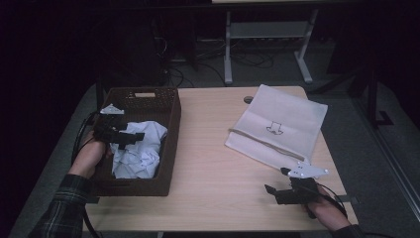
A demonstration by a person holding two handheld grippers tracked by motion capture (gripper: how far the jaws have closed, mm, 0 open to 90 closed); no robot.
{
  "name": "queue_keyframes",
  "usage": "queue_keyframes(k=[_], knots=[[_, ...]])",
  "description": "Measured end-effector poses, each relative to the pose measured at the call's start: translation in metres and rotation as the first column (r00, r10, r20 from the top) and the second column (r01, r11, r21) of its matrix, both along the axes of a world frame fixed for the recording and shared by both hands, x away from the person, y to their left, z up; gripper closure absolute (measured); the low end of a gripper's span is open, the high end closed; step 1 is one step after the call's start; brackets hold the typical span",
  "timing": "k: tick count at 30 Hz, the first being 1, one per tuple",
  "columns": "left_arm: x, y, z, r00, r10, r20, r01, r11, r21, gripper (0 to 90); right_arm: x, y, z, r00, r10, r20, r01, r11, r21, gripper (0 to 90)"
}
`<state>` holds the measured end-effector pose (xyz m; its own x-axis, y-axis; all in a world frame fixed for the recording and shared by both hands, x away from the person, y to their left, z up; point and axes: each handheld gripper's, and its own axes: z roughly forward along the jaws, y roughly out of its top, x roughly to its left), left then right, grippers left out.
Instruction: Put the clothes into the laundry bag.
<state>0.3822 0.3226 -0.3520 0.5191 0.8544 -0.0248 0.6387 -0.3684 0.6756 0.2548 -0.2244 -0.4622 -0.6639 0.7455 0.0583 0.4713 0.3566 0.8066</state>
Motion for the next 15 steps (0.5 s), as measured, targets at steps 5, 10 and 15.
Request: queue_keyframes(k=[5, 10, 15], knots=[[0.009, 0.002, -0.011, 0.9986, 0.01, -0.052, -0.008, 0.9994, 0.033, 18.1, 0.0, 0.0, 0.001, 1.0, -0.002, 0.003, 0.002, 1.0, 0.003, 13.7], [0.015, 0.003, -0.02, 0.9948, 0.016, -0.101, -0.009, 0.9981, 0.06, 18.1, 0.0, 0.0, 0.001, 1.0, 0.004, 0.002, -0.004, 1.0, 0.002, 13.7], [0.019, 0.006, -0.025, 0.9911, 0.031, -0.13, -0.024, 0.9981, 0.056, 18.1, 0.0, 0.001, 0.0, 1.0, 0.009, 0.0, -0.009, 1.0, 0.001, 13.7]])
